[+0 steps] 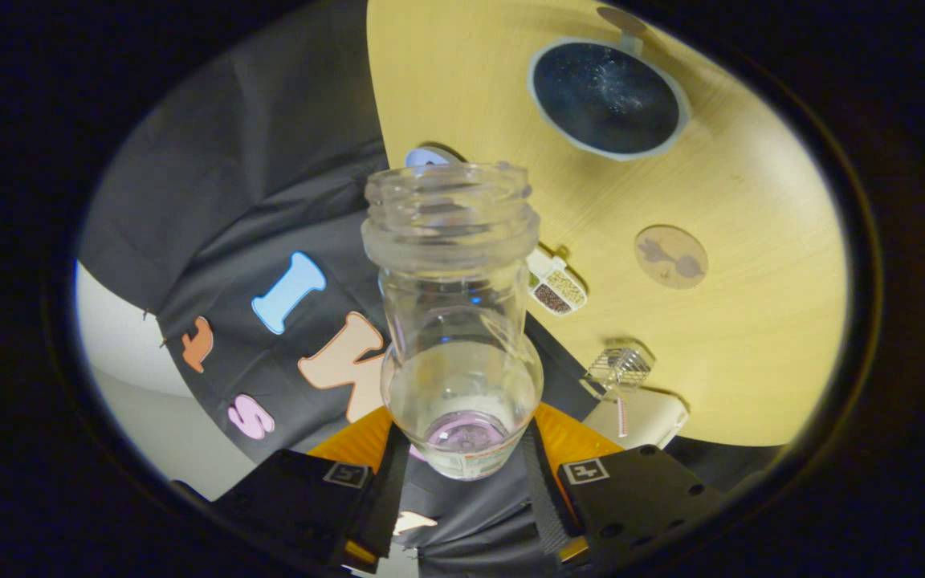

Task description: Take the bottle from table, then pour the juice into the cup, finally place the bottle on the coaster

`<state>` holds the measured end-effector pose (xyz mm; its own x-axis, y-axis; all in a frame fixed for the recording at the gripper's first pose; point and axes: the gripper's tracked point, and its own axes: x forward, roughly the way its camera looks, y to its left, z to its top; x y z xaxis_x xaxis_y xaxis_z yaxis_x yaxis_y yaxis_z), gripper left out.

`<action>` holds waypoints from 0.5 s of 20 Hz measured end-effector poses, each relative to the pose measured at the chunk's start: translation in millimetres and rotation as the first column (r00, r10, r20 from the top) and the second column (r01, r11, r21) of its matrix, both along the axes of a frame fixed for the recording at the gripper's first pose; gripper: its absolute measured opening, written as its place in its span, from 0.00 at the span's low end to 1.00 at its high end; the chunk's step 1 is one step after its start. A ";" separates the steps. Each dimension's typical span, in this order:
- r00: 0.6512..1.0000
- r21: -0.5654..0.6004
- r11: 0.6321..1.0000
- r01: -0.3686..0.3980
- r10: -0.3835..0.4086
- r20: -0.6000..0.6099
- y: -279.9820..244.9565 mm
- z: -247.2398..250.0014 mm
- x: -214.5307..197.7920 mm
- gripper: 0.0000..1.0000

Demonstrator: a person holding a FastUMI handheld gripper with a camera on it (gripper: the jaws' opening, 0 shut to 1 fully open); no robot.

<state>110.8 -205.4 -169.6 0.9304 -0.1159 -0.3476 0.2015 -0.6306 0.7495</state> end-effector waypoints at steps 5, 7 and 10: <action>0.995 -0.163 0.984 -0.069 0.056 -0.081 4.4 -10.2 -2.8 0.72; 0.985 -0.271 0.953 -0.135 0.100 -0.140 9.7 -17.0 -6.0 0.72; 0.963 -0.403 0.885 -0.233 0.153 -0.220 15.1 -30.4 -6.0 0.72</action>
<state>104.8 -190.4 -200.0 0.8773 -0.1131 -0.4665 0.4403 -0.1975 0.8759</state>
